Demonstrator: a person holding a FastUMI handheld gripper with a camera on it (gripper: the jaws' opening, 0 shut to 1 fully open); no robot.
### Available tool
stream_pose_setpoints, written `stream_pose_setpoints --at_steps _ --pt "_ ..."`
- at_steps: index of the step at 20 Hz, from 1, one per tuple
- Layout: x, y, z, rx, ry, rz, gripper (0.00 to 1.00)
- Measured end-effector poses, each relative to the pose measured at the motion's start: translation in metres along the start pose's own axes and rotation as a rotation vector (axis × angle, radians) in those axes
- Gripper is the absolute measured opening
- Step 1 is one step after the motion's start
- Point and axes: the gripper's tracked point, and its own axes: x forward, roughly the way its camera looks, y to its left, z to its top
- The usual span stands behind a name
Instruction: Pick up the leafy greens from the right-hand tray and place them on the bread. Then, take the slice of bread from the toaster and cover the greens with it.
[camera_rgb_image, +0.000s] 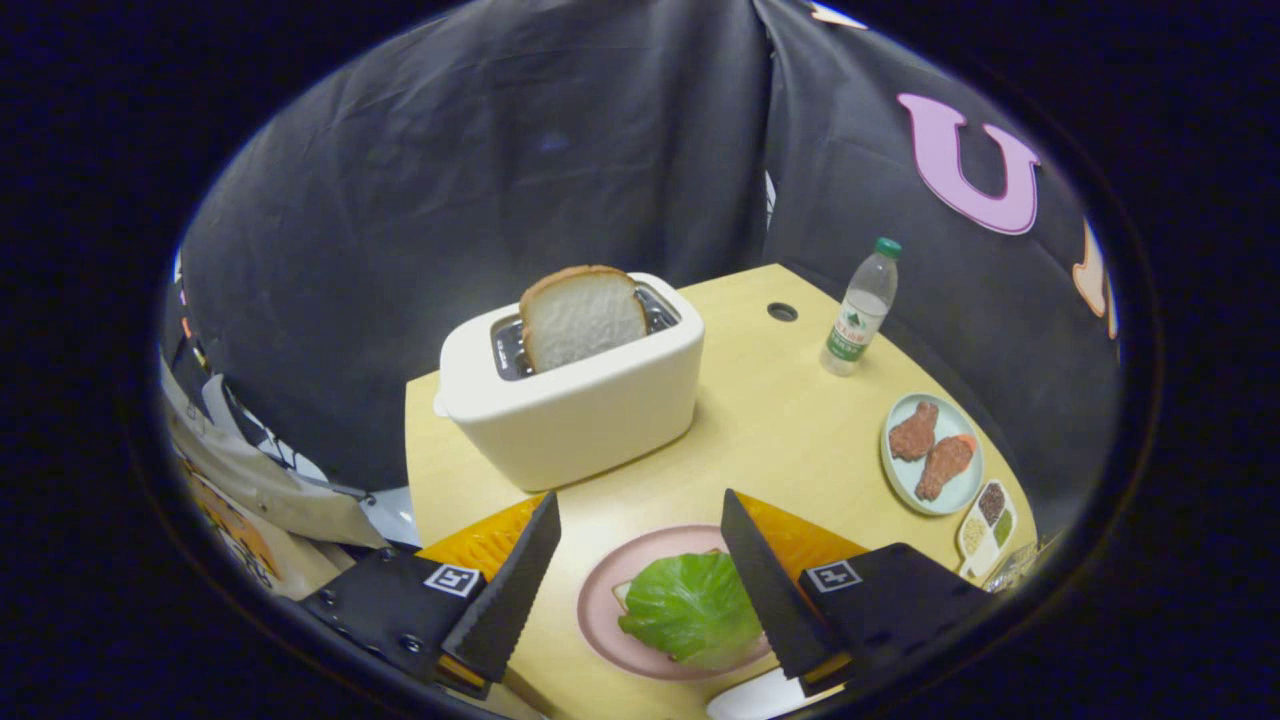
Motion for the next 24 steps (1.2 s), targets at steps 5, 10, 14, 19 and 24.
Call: stream_pose_setpoints --at_steps 5,10,14,19,24 --pt "0.009 0.022 0.034 -0.001 -0.006 0.002 1.0" --pt "0.018 0.045 0.075 0.153 -0.018 0.045 1.0" --pt "0.033 0.039 0.091 0.264 0.004 0.012 1.0" --pt "0.051 0.044 0.113 0.414 -0.009 0.043 1.0" --pt "0.072 0.037 0.112 0.485 0.009 0.021 0.99"
